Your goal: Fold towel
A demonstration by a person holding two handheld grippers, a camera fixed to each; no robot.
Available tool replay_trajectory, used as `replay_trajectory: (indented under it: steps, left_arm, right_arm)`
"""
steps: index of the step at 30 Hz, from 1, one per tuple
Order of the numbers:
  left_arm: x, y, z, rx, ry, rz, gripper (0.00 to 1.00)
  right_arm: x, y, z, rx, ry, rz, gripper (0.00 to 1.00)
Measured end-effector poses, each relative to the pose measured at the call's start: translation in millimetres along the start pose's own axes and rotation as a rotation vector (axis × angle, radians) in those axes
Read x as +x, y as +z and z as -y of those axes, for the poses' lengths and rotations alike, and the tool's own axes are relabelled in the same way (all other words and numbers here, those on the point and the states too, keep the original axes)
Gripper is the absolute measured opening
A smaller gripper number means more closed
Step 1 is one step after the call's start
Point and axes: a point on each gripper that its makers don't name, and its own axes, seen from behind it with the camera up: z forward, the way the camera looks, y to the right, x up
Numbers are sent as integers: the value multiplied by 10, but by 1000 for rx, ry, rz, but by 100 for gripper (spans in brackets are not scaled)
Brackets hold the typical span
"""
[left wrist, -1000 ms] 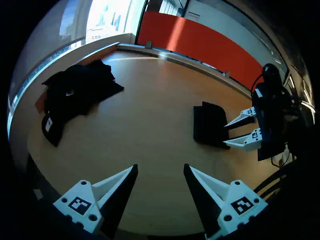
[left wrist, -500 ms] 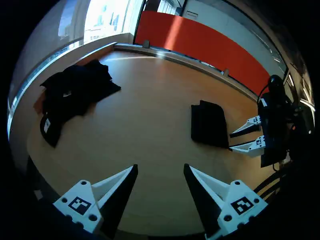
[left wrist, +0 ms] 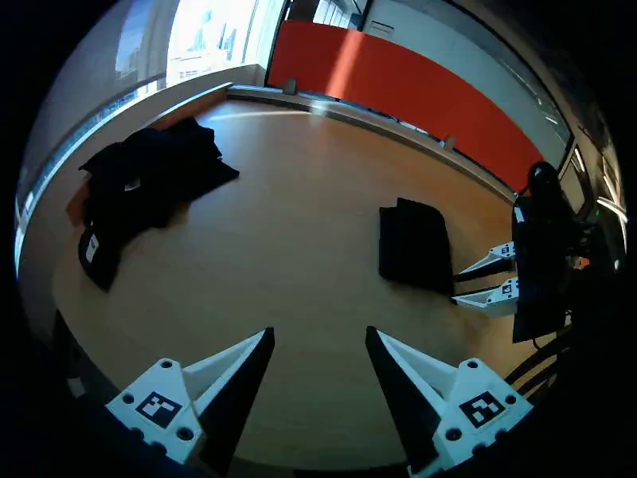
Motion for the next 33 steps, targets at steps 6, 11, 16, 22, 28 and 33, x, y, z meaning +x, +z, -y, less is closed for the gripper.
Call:
replay_trajectory:
  steps: [6,11,16,22,28,33]
  left_arm:
    - [13,6,-6,-1,2,-1,84]
    - [15,5,-12,-3,2,-1,84]
    - [12,9,-20,-4,4,1,84]
    - [5,5,-27,-5,6,2,84]
    - [10,2,-31,-5,7,2,84]
    - [20,2,-43,-7,10,2,84]
  right_arm:
    - [-11,29,-25,-29,55,-9,47]
    - [-30,18,-64,-46,75,-13,47]
    - [-50,5,-125,-68,75,-12,43]
    - [-43,-7,-150,-74,79,-16,24]
    - [-20,-23,-126,-58,85,-23,6]
    - [22,-45,-122,-47,87,-33,4]
